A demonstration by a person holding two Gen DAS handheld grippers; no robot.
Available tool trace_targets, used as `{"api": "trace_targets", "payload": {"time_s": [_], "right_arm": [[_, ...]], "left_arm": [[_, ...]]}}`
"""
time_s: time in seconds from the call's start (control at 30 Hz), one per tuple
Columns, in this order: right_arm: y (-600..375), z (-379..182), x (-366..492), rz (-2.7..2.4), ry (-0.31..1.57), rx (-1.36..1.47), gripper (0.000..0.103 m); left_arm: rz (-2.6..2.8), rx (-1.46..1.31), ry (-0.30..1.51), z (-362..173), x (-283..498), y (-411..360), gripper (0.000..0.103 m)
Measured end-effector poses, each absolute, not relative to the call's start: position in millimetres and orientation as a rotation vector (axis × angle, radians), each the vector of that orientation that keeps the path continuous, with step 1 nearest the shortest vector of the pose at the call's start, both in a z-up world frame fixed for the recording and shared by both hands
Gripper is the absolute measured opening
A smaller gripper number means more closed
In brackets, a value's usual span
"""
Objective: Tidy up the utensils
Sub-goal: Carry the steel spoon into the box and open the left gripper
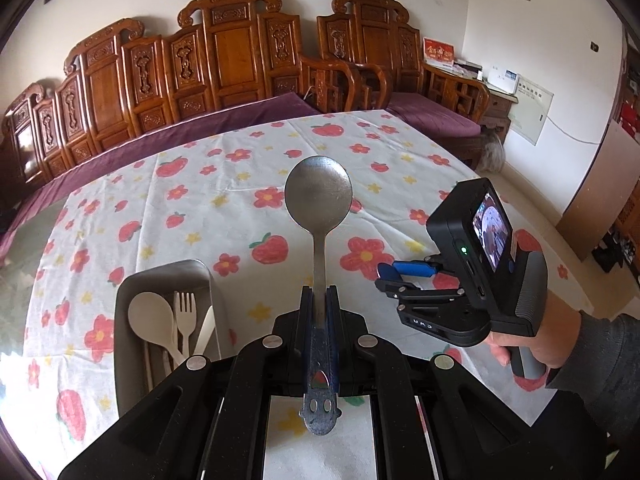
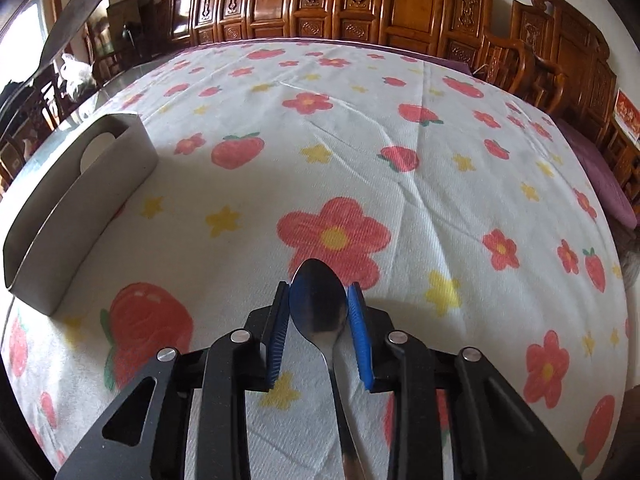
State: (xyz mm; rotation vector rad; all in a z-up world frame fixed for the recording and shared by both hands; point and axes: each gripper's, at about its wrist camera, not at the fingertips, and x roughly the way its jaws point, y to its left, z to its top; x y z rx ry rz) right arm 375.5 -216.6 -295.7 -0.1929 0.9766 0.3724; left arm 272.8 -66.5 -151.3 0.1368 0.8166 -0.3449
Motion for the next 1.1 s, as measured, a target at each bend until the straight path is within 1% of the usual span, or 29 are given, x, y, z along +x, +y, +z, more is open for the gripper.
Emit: {"api": "trace_targets", "payload": {"time_s": [0.23, 0.63, 0.93, 1.1], "right_arm": [[-215.5, -286.5, 359.9, 0.371, 0.978, -0.223, 0.031], [-206.9, -220.0, 332.1, 0.416, 0.855, -0.169, 0.031], [-180.0, -184.3, 320.6, 0.468, 0.794, -0.157, 0.031], [-165.8, -176.9, 319.0, 0.495, 0.786, -0.158, 0.031]], "left_arm": [[-0.316, 0.139, 0.807, -147.4, 268.6, -52.6, 0.006], [-0.226, 0.128, 0.798, -144.8, 265.1, -4.1, 0.006], [-0.157, 0.117, 0.849, -167.2, 278.4, 34.6, 0.006], [-0.138, 0.108, 0.901, -188.7, 286.4, 48.1, 0.006]]}}
